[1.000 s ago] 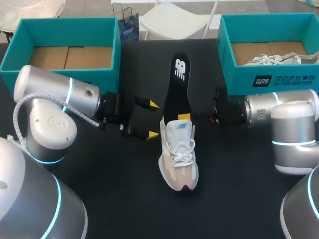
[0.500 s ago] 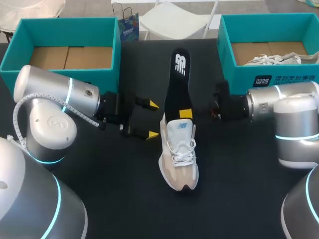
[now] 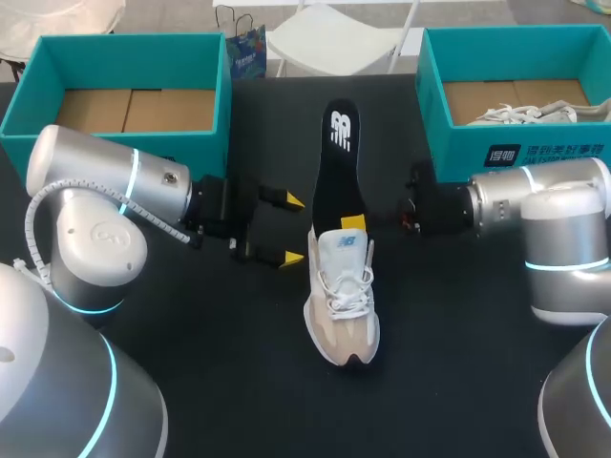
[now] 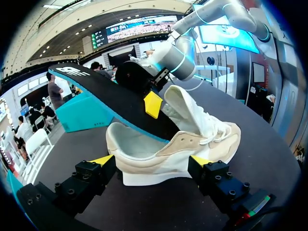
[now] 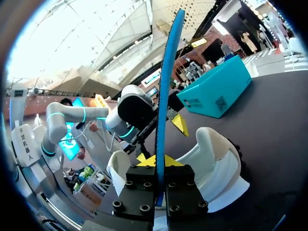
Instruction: Take the shoe out of the shoebox, open the shoe tongue, remove and reinsert the insole, then place the shoe into the shoebox
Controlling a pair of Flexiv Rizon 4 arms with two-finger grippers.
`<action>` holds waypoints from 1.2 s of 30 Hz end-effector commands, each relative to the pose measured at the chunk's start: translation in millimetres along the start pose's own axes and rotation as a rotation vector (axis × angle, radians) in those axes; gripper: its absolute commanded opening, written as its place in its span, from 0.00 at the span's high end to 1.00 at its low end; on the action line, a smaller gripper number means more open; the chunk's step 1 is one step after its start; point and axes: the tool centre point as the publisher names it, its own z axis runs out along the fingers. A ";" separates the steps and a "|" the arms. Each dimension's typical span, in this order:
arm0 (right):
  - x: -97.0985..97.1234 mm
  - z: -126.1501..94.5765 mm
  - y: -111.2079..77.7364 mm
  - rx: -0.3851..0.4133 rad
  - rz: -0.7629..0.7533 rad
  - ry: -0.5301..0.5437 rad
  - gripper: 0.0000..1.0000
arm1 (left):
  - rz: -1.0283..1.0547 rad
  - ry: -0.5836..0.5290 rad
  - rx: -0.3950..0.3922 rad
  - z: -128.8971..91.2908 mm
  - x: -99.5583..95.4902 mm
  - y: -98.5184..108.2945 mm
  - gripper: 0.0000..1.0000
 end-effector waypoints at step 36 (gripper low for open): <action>-3.1 2.3 -1.8 0.001 -0.006 -0.011 1.00 | 0.001 0.001 -0.003 0.7 0.0 -0.6 0.00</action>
